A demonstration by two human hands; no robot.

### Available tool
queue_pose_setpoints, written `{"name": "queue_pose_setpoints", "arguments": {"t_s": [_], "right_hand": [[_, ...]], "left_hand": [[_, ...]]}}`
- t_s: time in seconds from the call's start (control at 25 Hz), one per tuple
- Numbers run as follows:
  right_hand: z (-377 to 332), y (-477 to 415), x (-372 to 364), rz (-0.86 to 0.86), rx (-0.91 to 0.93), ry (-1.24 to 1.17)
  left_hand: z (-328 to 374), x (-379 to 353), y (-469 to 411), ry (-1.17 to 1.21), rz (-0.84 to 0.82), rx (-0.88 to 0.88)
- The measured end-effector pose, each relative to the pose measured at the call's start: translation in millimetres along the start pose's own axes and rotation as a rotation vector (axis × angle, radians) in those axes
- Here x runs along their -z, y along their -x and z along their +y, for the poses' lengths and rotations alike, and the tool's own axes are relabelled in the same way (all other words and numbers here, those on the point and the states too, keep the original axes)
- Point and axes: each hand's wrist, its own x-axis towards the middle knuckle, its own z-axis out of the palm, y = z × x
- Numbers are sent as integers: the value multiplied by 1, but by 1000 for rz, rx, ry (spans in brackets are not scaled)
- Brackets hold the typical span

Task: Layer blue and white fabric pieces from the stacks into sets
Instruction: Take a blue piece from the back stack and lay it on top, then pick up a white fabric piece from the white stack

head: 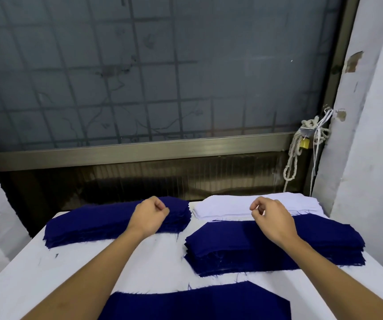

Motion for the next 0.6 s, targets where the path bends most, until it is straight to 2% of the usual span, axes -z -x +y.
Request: {"name": "queue_pose_setpoints", "arguments": {"t_s": [0.28, 0.6], "right_hand": [[15, -68, -34, -133, -74, 86], [33, -117, -84, -166, -11, 180]], "left_hand": [[43, -68, -61, -43, -113, -22], [54, -143, -107, -181, -189, -24]]}}
